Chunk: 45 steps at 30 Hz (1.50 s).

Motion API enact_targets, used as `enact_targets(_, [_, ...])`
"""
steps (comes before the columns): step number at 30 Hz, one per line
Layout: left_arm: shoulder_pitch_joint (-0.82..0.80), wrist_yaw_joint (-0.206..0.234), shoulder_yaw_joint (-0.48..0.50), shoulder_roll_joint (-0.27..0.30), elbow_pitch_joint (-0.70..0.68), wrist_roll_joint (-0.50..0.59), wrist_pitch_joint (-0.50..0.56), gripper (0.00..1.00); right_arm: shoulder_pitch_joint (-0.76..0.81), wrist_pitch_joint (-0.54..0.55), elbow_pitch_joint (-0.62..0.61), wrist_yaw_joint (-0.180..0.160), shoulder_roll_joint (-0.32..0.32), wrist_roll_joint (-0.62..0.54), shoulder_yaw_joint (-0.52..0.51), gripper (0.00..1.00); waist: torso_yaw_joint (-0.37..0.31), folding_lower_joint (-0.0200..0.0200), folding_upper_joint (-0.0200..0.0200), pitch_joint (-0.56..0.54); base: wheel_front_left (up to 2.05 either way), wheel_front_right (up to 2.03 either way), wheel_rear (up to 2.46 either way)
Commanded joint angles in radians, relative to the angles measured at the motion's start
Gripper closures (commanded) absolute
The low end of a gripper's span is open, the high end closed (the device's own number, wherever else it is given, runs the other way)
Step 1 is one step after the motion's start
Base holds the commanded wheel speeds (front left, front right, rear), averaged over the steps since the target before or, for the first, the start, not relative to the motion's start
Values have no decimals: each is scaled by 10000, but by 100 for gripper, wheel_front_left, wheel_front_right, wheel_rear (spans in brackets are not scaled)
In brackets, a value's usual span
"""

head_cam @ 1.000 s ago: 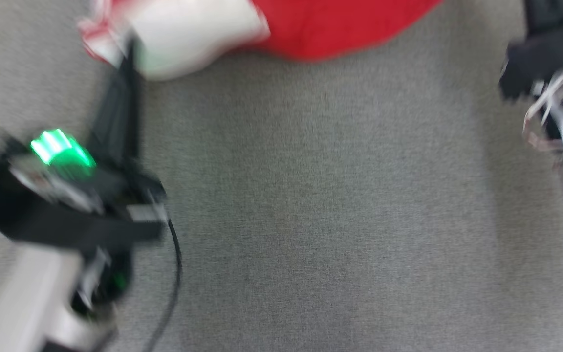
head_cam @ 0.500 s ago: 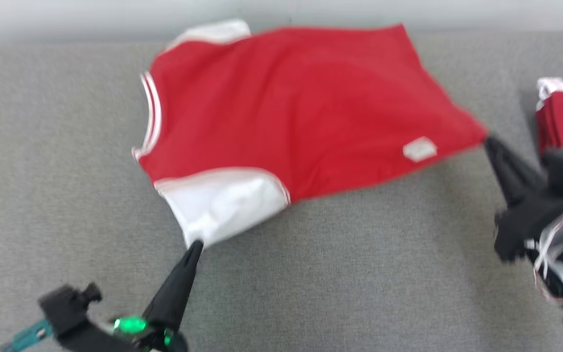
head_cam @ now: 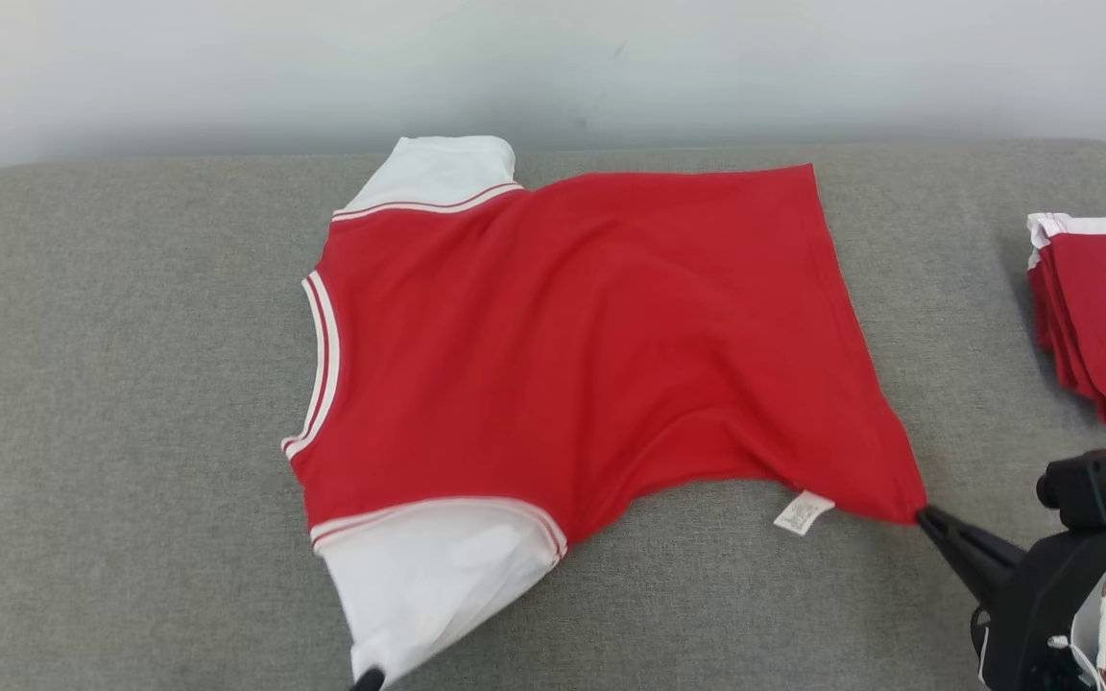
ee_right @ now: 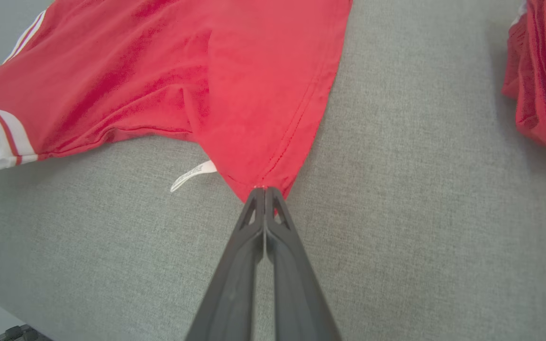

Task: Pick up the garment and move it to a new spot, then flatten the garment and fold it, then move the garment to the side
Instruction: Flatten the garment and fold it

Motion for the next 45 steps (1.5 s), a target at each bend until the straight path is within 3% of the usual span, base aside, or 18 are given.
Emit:
enact_targets(1, [353,19,-58,258,109,-149,190,100,275,294,-97,-21,42,242,-146,100,-48,1,2,-22,0,0,0])
enact_targets(4, [690,95,-127,559,177,-478,485,100,637,822,-214,-21,124,325,-426,100,-110,1,2,-37,0,0,0])
enact_targets(15, [1675,234,759,1280,-299,-1167,-19,100,1597,1949,-872,-21,669,188,-1463,100,-169,1,2,32,0,0,0])
enact_targets(26, [2877,812,1209,2019,-1136,-1456,-435,100,2524,2522,-1409,-21,1384,-72,-2400,100,-108,1,2,-104,0,0,0])
enact_targets(34, [1362,545,1501,1410,-1276,-365,-1045,100,1803,1455,-1608,-21,1343,63,-1850,100,-72,1,2,-44,0,0,0])
enact_targets(45, [-1949,459,1064,-130,458,1526,-1331,100,-83,-695,-668,-21,589,104,-1124,100,72,1,2,609,0,0,0])
